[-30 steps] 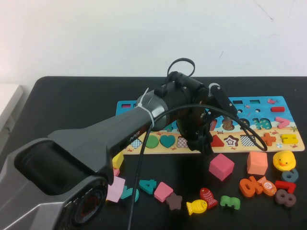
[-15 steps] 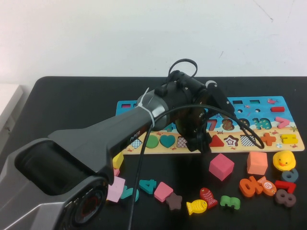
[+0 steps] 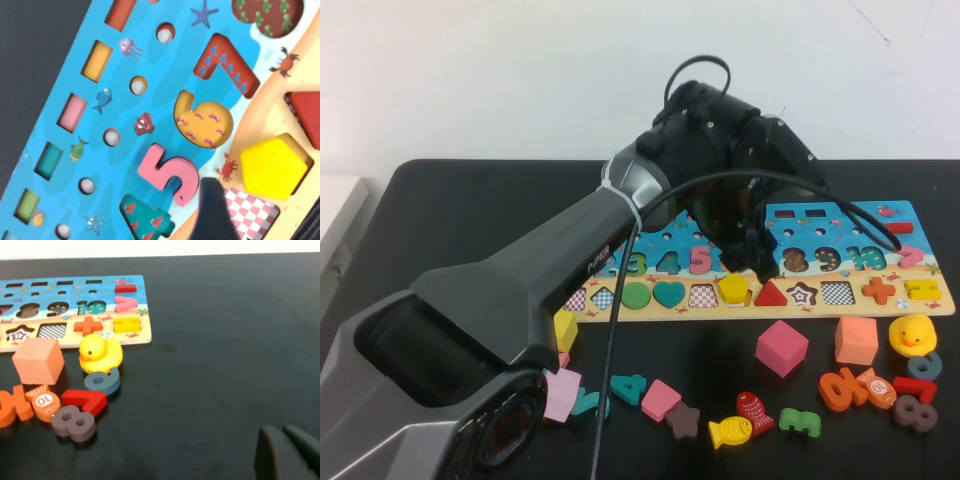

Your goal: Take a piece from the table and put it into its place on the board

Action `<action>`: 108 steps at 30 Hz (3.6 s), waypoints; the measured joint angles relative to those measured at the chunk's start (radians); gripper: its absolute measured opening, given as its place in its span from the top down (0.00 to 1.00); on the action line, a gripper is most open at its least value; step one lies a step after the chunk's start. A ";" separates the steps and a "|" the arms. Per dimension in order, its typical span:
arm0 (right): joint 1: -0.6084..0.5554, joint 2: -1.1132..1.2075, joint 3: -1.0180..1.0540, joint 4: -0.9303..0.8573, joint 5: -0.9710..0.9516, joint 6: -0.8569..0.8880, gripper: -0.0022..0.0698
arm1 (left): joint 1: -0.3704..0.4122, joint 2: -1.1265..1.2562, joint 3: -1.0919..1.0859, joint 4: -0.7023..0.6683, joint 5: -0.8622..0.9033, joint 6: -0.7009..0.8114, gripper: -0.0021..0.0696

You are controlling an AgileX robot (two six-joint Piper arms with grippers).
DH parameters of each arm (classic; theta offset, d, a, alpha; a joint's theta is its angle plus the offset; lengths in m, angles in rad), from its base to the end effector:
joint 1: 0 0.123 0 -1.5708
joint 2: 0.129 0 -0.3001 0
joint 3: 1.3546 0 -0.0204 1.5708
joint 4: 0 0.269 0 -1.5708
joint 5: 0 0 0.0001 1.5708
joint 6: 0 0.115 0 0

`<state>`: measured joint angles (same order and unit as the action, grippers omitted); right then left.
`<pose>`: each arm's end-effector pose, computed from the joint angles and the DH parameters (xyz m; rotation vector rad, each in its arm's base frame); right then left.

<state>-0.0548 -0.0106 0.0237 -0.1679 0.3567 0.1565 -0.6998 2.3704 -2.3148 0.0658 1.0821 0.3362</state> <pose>0.0786 -0.0111 0.1671 0.0904 1.8471 -0.0929 0.4370 -0.3592 0.2320 1.3138 2.2645 -0.0406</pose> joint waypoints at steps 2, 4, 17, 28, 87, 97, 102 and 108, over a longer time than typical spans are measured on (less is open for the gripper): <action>0.000 0.000 0.000 0.000 0.000 0.000 0.94 | 0.000 0.000 -0.010 0.000 0.002 -0.002 0.50; 0.000 0.000 0.000 0.000 0.000 0.000 0.94 | 0.002 0.000 -0.012 0.002 -0.007 -0.012 0.66; 0.000 0.000 0.000 0.000 0.000 0.000 0.94 | 0.031 0.114 -0.016 0.022 -0.070 -0.096 0.97; 0.000 0.000 0.000 0.000 0.000 0.000 0.94 | 0.031 0.116 -0.016 -0.043 -0.035 -0.101 0.97; 0.000 0.000 0.000 0.000 0.000 0.000 0.94 | 0.220 -1.482 1.526 -0.095 -0.496 -0.177 0.97; 0.000 0.000 0.000 0.001 0.000 0.000 0.94 | 0.405 -2.017 2.043 -0.033 -0.881 -0.351 0.97; 0.000 0.000 0.000 0.001 0.000 0.000 0.94 | 0.523 -2.259 2.188 -0.029 -0.878 -0.368 0.97; 0.000 0.000 0.000 0.001 0.000 0.000 0.94 | 0.615 -2.379 2.304 -0.102 -0.875 -0.368 0.97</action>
<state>-0.0548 -0.0106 0.0237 -0.1672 0.3567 0.1565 -0.0845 -0.0082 -0.0111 -0.0365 0.2069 -0.0319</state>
